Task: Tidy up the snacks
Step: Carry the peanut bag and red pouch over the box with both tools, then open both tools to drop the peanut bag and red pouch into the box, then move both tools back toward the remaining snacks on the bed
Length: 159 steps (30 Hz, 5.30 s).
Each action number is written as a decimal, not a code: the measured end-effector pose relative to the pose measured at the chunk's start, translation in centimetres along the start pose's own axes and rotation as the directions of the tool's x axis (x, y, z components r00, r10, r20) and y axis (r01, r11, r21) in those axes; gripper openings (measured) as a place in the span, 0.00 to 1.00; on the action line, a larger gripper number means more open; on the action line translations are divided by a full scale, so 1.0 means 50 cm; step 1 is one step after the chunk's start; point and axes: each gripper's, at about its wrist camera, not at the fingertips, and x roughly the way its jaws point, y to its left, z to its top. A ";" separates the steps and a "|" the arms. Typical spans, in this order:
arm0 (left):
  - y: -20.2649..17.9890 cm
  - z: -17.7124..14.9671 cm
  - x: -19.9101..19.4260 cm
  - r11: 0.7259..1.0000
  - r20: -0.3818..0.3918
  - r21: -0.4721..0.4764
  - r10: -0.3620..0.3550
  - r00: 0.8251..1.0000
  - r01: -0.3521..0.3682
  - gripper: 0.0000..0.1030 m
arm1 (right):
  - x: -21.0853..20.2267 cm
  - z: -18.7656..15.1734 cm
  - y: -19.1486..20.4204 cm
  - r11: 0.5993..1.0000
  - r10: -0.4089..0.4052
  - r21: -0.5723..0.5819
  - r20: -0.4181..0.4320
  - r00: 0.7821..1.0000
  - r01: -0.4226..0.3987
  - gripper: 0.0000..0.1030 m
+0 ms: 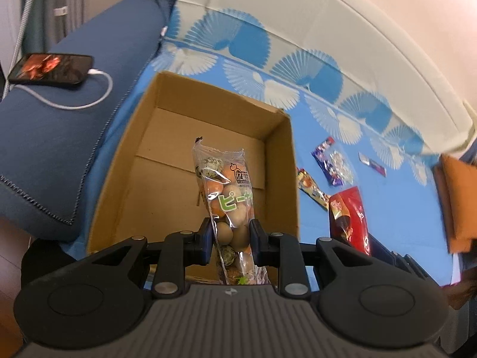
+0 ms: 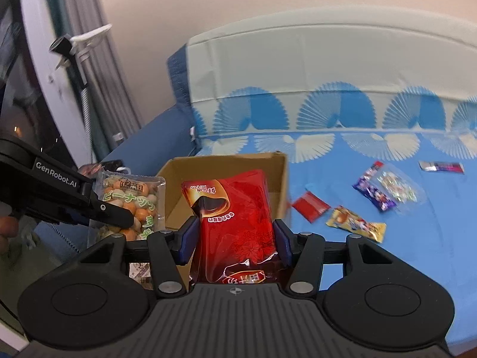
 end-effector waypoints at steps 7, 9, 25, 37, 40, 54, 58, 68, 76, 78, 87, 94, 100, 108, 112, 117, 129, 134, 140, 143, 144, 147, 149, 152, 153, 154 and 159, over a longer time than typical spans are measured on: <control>0.047 0.010 -0.011 1.000 0.026 -0.022 -0.017 1.000 0.018 0.27 | 0.031 0.012 0.063 0.998 -0.015 -0.065 -0.027 1.000 0.013 0.54; 0.055 0.016 -0.008 0.999 0.024 -0.026 -0.022 0.999 0.022 0.27 | 0.042 0.015 0.070 0.998 -0.016 -0.069 -0.037 0.999 0.014 0.54; 0.053 0.070 0.075 1.000 -0.016 0.023 0.014 1.000 -0.014 0.27 | 0.128 0.022 0.071 0.997 -0.025 -0.070 -0.096 0.995 0.018 0.54; 0.055 0.110 0.162 0.997 -0.056 0.060 0.046 0.997 -0.042 0.27 | 0.201 0.030 0.050 0.999 -0.035 -0.043 -0.143 0.989 0.029 0.55; 0.058 0.118 0.186 0.997 -0.067 0.063 0.056 0.996 -0.051 0.27 | 0.221 0.033 0.047 0.999 -0.035 -0.037 -0.149 0.988 0.030 0.55; 0.075 0.137 0.275 0.986 -0.117 0.108 0.137 0.984 -0.125 0.27 | 0.304 0.039 0.035 0.999 -0.042 -0.004 -0.184 0.982 0.042 0.55; 0.077 0.138 0.286 0.978 -0.113 0.125 0.179 0.977 -0.165 0.28 | 0.318 0.042 0.029 0.999 -0.035 0.011 -0.184 0.982 0.037 0.56; 0.052 0.116 0.204 0.934 0.019 0.203 0.298 0.954 -0.295 1.00 | 0.283 0.046 0.021 0.995 0.005 0.101 -0.195 0.981 0.015 0.86; 0.042 0.037 0.125 0.945 -0.013 0.164 0.288 0.958 -0.282 1.00 | 0.182 0.003 0.064 0.998 -0.014 0.049 -0.247 0.969 0.027 0.90; 0.039 0.011 0.104 0.938 -0.009 0.166 0.310 0.951 -0.304 1.00 | 0.154 -0.003 0.078 0.999 -0.022 0.027 -0.239 0.971 0.029 0.91; 0.038 -0.091 0.041 0.920 0.012 0.196 0.343 0.939 -0.339 1.00 | 0.050 -0.012 0.120 0.999 -0.031 -0.037 -0.151 0.988 0.026 0.93; 0.031 -0.127 0.004 0.927 0.028 0.181 0.328 0.944 -0.327 1.00 | -0.012 -0.021 0.130 0.999 -0.032 -0.044 -0.094 0.995 0.028 0.94; 0.014 -0.148 -0.021 0.924 0.058 0.199 0.322 0.945 -0.327 1.00 | -0.044 -0.026 0.130 0.999 -0.041 -0.028 -0.053 0.998 0.039 0.94; 0.012 -0.156 -0.031 0.923 0.068 0.202 0.322 0.944 -0.329 1.00 | -0.060 -0.029 0.135 0.999 -0.037 -0.029 -0.031 0.999 0.036 0.95; 0.011 -0.154 -0.029 0.922 0.066 0.202 0.324 0.944 -0.330 1.00 | -0.060 -0.029 0.134 0.999 -0.037 -0.026 -0.032 0.999 0.036 0.95; 0.008 -0.152 -0.024 0.919 0.060 0.212 0.329 0.942 -0.334 1.00 | -0.057 -0.032 0.130 0.999 -0.036 -0.017 -0.036 0.999 0.036 0.95; -0.011 -0.135 0.009 0.909 0.030 0.237 0.347 0.937 -0.344 1.00 | -0.034 -0.034 0.104 0.999 -0.032 0.026 -0.060 0.998 0.033 0.95; -0.027 -0.121 0.029 0.906 0.011 0.250 0.351 0.936 -0.342 1.00 | -0.023 -0.034 0.075 0.997 -0.041 0.059 -0.064 0.997 0.044 0.95; -0.068 -0.097 0.056 0.899 0.004 0.275 0.354 0.935 -0.342 1.00 | -0.021 -0.028 0.013 0.987 -0.091 0.126 -0.051 0.995 0.097 0.95; -0.097 -0.086 0.070 0.895 0.003 0.294 0.350 0.937 -0.335 1.00 | -0.023 -0.028 -0.019 0.980 -0.115 0.159 -0.048 0.992 0.121 0.95; -0.106 -0.084 0.074 0.893 0.003 0.301 0.349 0.937 -0.333 1.00 | -0.023 -0.028 -0.029 0.977 -0.122 0.169 -0.046 0.992 0.128 0.95; -0.133 -0.076 0.092 0.889 -0.005 0.324 0.344 0.939 -0.324 1.00 | -0.021 -0.025 -0.063 0.970 -0.149 0.190 -0.039 0.988 0.154 0.95; -0.152 -0.072 0.105 0.884 -0.010 0.340 0.344 0.939 -0.320 1.00 | -0.018 -0.025 -0.091 0.963 -0.170 0.207 -0.036 0.985 0.174 0.95; -0.179 -0.066 0.126 0.873 -0.014 0.367 0.351 0.936 -0.321 1.00 | -0.010 -0.026 -0.135 0.948 -0.208 0.237 -0.042 0.977 0.212 0.95; -0.188 -0.063 0.134 0.870 -0.017 0.373 0.353 0.936 -0.322 1.00 | -0.007 -0.026 -0.151 0.943 -0.220 0.246 -0.044 0.974 0.224 0.95; -0.195 -0.060 0.141 0.869 -0.019 0.377 0.354 0.935 -0.322 1.00 | -0.006 -0.027 -0.165 0.938 -0.230 0.255 -0.046 0.972 0.234 0.95; -0.251 -0.024 0.186 0.861 -0.033 0.406 0.349 0.936 -0.306 1.00 | 0.009 -0.037 -0.238 0.913 -0.282 0.289 -0.062 0.957 0.288 0.95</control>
